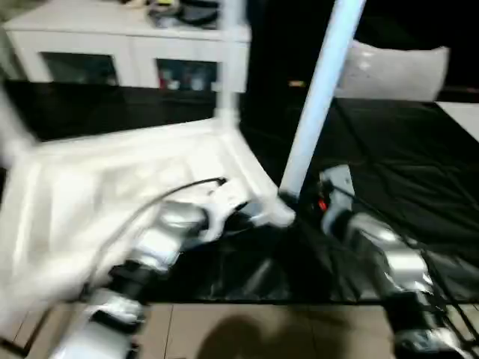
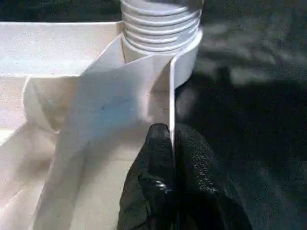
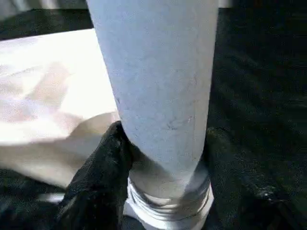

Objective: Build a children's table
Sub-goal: Rotate leg to tighten

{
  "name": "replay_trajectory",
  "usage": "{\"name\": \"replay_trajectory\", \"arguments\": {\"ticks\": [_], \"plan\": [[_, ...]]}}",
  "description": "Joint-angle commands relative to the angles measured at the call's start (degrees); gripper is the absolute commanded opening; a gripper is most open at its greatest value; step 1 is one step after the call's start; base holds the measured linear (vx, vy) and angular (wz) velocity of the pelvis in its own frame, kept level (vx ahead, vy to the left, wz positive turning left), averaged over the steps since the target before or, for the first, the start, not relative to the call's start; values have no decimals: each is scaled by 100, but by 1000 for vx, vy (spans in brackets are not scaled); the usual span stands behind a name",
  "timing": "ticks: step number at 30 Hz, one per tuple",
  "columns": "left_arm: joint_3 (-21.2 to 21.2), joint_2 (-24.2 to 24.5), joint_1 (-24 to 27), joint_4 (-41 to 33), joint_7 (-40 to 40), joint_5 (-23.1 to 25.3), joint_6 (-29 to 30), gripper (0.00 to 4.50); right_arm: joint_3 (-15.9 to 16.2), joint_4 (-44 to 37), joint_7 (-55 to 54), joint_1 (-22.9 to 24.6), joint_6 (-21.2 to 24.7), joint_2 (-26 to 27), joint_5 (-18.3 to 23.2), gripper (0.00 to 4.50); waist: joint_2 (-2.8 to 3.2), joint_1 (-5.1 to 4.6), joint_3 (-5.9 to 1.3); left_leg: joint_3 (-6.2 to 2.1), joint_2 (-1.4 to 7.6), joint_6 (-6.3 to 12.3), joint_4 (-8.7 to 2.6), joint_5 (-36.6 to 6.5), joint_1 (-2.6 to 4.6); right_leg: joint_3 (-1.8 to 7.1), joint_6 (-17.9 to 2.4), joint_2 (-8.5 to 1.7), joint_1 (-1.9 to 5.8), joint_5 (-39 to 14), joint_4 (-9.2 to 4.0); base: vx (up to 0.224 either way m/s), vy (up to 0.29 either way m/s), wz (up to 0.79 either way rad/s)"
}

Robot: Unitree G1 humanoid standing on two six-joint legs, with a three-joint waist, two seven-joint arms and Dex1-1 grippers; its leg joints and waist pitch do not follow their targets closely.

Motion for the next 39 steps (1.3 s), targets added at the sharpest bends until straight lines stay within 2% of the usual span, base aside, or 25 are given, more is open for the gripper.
{"name": "replay_trajectory", "arguments": {"ticks": [1, 2, 3, 4, 6, 8, 9, 11, 13, 16, 18, 20, 22, 24, 26, 27, 28, 32, 35, 36, 38, 39], "plan": [[53, -187, -80, -147, 213, -96, -107, 0, 105, 384, -170, 91, 202, 167, 4, 203, -46, 36, -226, -168, 318, 42, -423, -1807, 2, 314, -709, -564, 119, -2275, -597, 0, 0, 0], [33, -215, -89, -148, 255, -56, -125, 0, 89, 400, -163, 80, 160, 202, 39, 203, -34, 54, -236, -154, 310, 104, -414, -1646, -15, 322, -711, -560, 132, -2134, -581, 0, 0, 0], [6, -229, -98, -177, 306, 6, -113, 0, 63, 397, -204, 69, 156, 240, 15, 255, -41, 59, -234, -151, 313, 130, -416, -1593, -19, 321, -705, -558, 133, -2109, -582, 0, 0, 0], [-1, -232, -102, -186, 321, 24, -107, 0, 55, 395, -221, 65, 156, 249, 2, 255, -36, 69, -242, -142, 320, 148, -409, -1533, -8, 326, -708, -555, 122, -2066, -575, 0, 0, 0], [-65, -175, -86, -242, 268, 83, -131, 0, -17, 403, -255, 43, 133, 279, 9, 268, -34, 76, -260, -144, 323, 168, -409, -1348, -38, 324, -764, -549, 149, -1814, -541, 0, 0, 0], [-140, -32, -56, -297, 193, 148, -204, 0, -19, 378, -156, 43, 35, 211, 1, 290, -29, 104, -306, -130, 330, 222, -374, -941, -77, 325, -889, -532, 179, -1049, -450, 0, 0, 0], [-159, 8, -55, -291, 181, 162, -249, 0, 7, 368, -114, 49, 13, 168, -15, 301, -28, 104, -302, -127, 327, 247, -373, -879, -85, 318, -915, -526, 182, -897, -439, 0, 0, 0], [-201, 124, -50, -279, 137, 180, -371, 0, 93, 329, 44, 82, -60, 16, -50, 320, 2, 107, -282, -121, 319, 260, -371, -1026, -65, 307, -957, -528, 171, -979, -463, 0, 0, 0], [-205, 163, -45, -276, 107, 179, -416, 0, 122, 308, 118, 103, -89, -41, -59, 334, -14, 111, -268, -114, 318, 245, -379, -1100, -70, 308, -927, -535, 179, -1176, -488, 0, 0, 0], [-307, 436, -41, -201, -210, 233, -771, 0, -11, 227, 547, 155, -160, -320, 68, 358, -4, 118, -271, -119, 320, 244, -382, -1151, -71, 313, -850, -529, 183, -1312, -501, 0, 0, 0], [-375, 588, -10, -171, -497, 210, -959, 0, -47, 172, 853, 187, -153, -503, 146, 389, 11, 127, -287, -123, 314, 269, -369, -1051, -85, 313, -873, -530, 201, -1131, -479, 0, 0, 0], [-460, 736, 40, -168, -772, 167, -1210, 0, 5, 84, 1196, 237, -123, -685, 231, 402, 10, 131, -311, -111, 323, 354, -335, -756, -97, 308, -1017, -509, 209, -535, -406, 0, 0, 0], [-543, 903, 104, -214, -1097, 99, -1404, 0, 102, -79, 1724, 324, -96, -938, 377, 422, 19, 155, -312, -105, 331, 443, -317, -684, -97, 303, -1109, -514, 204, -308, -381, 0, 0, 0], [-614, 1038, 146, -275, -1409, 24, -1537, 0, 180, -247, 2157, 398, -110, -1152, 481, 433, 5, 181, -315, -101, 341, 504, -310, -664, -94, 296, -1174, -515, 211, -214, -364, 0, 0, 0], [-712, 1186, 147, -255, -1683, 12, -1743, 0, 193, -383, 2531, 442, -100, -1317, 584, 446, 18, 205, -315, -97, 364, 531, -299, -668, -78, 297, -1223, -521, 191, -188, -354, 0, 0, 0], [-746, 1234, 141, -236, -1756, 23, -1813, 0, 194, -419, 2636, 451, -94, -1361, 612, 446, 22, 213, -314, -101, 366, 530, -300, -673, -82, 293, -1236, -520, 193, -189, -345, 0, 0, 0], [-802, 1316, 120, -177, -1860, 75, -1966, 0, 217, -469, 2818, 458, -65, -1440, 663, 446, -9, 225, -306, -95, 371, 533, -299, -708, -83, 289, -1232, -518, 190, -256, -349, 0, 0, 0], [-992, 1594, 110, -188, -2447, 81, -2267, 0, 444, -546, 3323, 462, -148, -1681, 631, 446, 6, 289, -291, -88, 385, 420, -309, -862, -63, 294, -1146, -535, 163, -686, -375, 0, 0, 0], [-1055, 1648, 93, -211, -2676, 44, -2368, 0, 585, -558, 3623, 457, -61, -1726, 673, 446, -17, 339, -286, -84, 379, 350, -310, -954, -64, 298, -1100, -551, 163, -925, -385, 0, 0, 0], [-1077, 1665, 89, -223, -2761, 25, -2400, 0, 644, -555, 3726, 459, 2, -1754, 702, 430, -10, 352, -291, -85, 384, 342, -308, -942, -59, 299, -1096, -555, 158, -923, -382, 0, 0, 0], [-1101, 1677, 88, -249, -2843, -10, -2424, 0, 696, -534, 3811, 460, 51, -1772, 718, 430, -7, 374, -300, -89, 389, 350, -301, -856, -66, 295, -1112, -543, 156, -772, -359, 0, 0, 0], [-1113, 1684, 95, -277, -2891, -40, -2419, 0, 724, -536, 3860, 468, 70, -1781, 728, 417, -28, 385, -305, -89, 388, 347, -295, -844, -65, 294, -1128, -547, 156, -716, -345, 0, 0, 0]]}}
